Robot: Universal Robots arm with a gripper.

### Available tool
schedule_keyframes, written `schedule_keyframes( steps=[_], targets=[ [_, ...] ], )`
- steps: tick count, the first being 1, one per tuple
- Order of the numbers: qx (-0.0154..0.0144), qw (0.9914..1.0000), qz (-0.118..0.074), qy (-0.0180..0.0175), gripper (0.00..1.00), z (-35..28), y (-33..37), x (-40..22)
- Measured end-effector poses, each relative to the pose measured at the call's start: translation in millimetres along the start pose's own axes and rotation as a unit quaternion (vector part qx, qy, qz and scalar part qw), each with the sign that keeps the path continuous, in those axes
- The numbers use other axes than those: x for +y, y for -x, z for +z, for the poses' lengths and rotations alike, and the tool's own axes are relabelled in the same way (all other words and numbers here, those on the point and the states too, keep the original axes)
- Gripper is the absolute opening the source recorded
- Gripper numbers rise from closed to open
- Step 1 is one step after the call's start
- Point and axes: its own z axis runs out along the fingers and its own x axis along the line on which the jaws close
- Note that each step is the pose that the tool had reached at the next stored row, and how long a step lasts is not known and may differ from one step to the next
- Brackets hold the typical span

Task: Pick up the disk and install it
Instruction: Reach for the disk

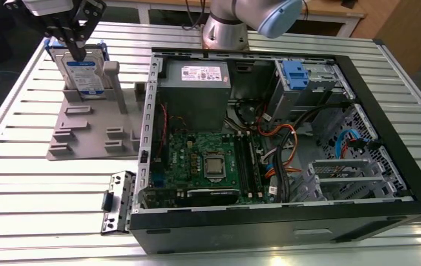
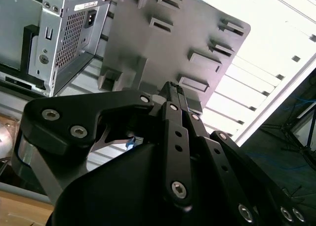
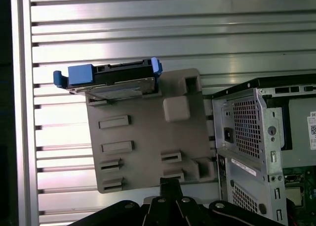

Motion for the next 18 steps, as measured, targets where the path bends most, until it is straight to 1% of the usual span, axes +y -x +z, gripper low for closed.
schedule_keyframes(
  steps=[18],
  targets=[
    [0.0000,1.00000,0.000,0.0000,0.10,0.7,-19.8,-1.5]
  ],
)
